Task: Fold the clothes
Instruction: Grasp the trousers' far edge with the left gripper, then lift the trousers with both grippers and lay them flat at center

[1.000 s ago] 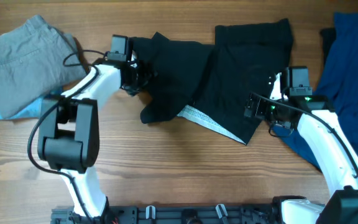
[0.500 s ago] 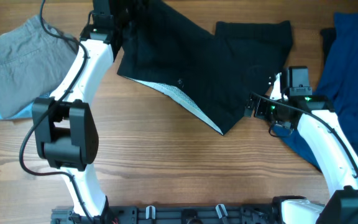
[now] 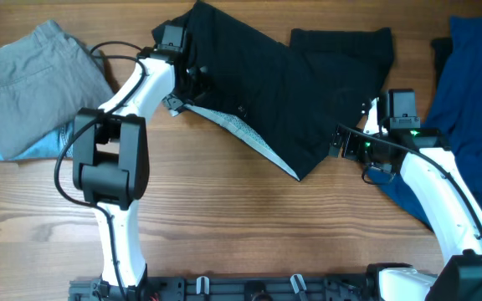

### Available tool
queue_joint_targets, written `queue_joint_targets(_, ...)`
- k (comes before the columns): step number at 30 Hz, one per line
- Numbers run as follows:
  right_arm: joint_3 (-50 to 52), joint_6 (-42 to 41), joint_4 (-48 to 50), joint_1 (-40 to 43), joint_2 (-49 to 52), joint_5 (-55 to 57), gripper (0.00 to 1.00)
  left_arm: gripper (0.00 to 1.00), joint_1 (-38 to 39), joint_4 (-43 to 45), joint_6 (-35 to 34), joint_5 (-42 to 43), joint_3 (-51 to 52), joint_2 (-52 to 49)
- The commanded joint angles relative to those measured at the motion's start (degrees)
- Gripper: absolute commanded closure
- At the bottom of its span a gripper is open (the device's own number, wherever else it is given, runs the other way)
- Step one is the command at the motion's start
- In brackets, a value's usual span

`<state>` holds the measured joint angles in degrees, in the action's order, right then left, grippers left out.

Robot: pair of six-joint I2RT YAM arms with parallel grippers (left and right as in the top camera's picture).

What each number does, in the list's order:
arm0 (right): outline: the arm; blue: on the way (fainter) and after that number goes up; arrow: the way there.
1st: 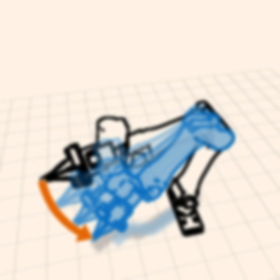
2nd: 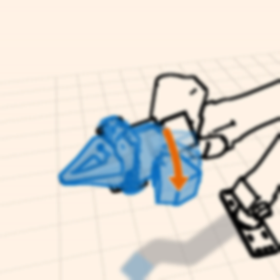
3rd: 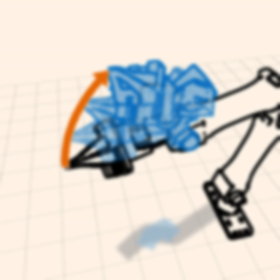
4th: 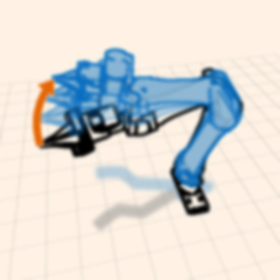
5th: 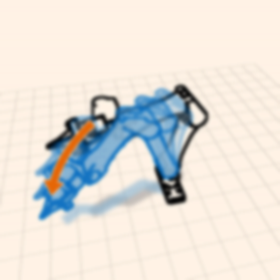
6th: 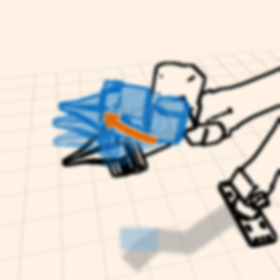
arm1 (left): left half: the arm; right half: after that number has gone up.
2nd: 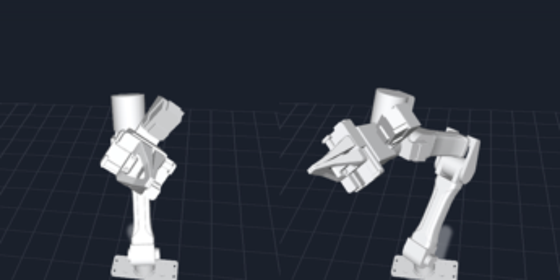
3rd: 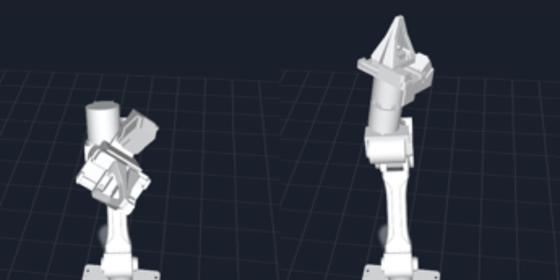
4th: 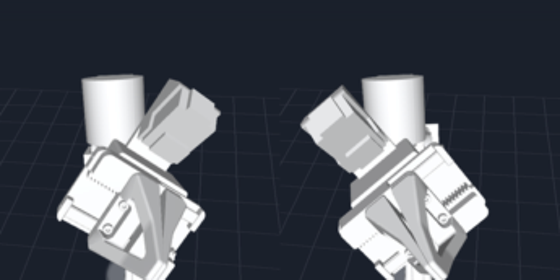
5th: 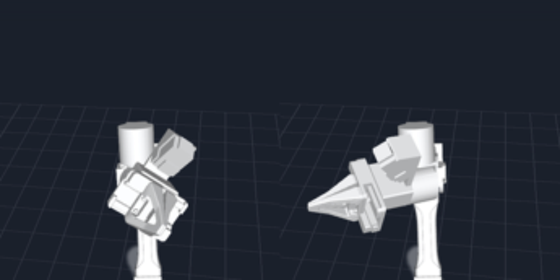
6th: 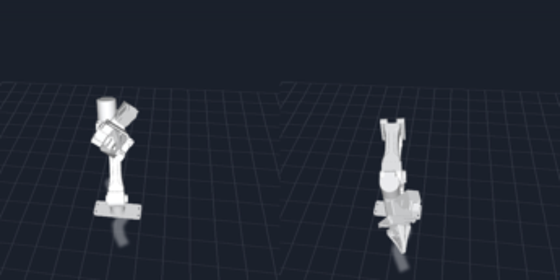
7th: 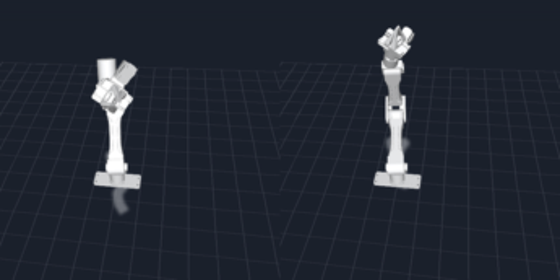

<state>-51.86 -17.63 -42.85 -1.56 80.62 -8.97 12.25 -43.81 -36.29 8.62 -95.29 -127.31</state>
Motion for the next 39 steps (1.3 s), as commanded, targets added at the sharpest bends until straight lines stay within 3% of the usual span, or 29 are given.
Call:
queue_joint_targets(1,-0.15,1.11,-0.09,0.04,-0.33,-0.94,0.0,0.71,0.76,-0.46,-0.31,1.31,0.55,-3.65)
queue_joint_targets(2,-0.15,1.11,-0.07,0.04,-0.33,-0.96,0.0,0.96,0.13,-1.09,-0.11,1.31,0.55,-3.63)
queue_joint_targets(5,-0.15,1.11,0.26,0.04,-0.31,-0.92,0.0,0.96,-4.33,-10.43,0.68,1.05,0.55,-1.73)
queue_joint_targets(9,-0.15,1.07,1.51,0.04,-0.22,-0.48,0.0,0.96,-13.97,-21.31,9.44,-4.07,0.52,8.61)
queue_joint_targets(13,-0.15,0.96,4.44,0.04,-0.15,-0.76,0.0,0.96,-23.87,-23.15,10.64,3.37,0.55,23.54)
queue_joint_targets(19,-0.15,1.09,16.17,-0.04,6.05,-10.01,0.01,0.96,-22.88,-24.76,13.64,6.75,0.55,27.54)
queue_joint_targets(22,-0.15,0.87,26.21,-1.6,15.19,-16.61,0.1,0.96,-22.47,-24.83,13.64,6.73,0.55,27.54)
queue_joint_targets(26,-0.15,-5.01,35.32,-3.69,26.16,-16.61,0.2,0.96,-22.47,-25.51,13.62,6.34,0.55,27.54)
queue_joint_targets(27,-0.28,-5.42,37.53,-4.0,28.0,-17.53,0.34,0.96,-22.47,-25.4,13.6,6.34,0.55,27.54)
queue_joint_targets(30,-0.76,-5.03,42.45,-3.3,27.36,-18.1,0.95,0.96,-21.94,-22.73,13.62,6.38,0.55,27.54)
queue_joint_targets(33,-5.53,-4.59,38.77,2.27,18.99,-17.73,0.96,0.96,-18.71,-11.8,13.6,8.87,0.55,27.54)
queue_joint_targets(37,-13.09,-2.75,24.85,15.28,2.71,-13.09,0.96,0.96,-8.83,13.05,10.84,16.96,0.55,27.28)
queue_joint_targets(39,-14.12,-1.81,19.74,21.27,-4.37,-9.75,0.96,0.96,-5.38,20.81,10.1,20.72,0.55,27.28)
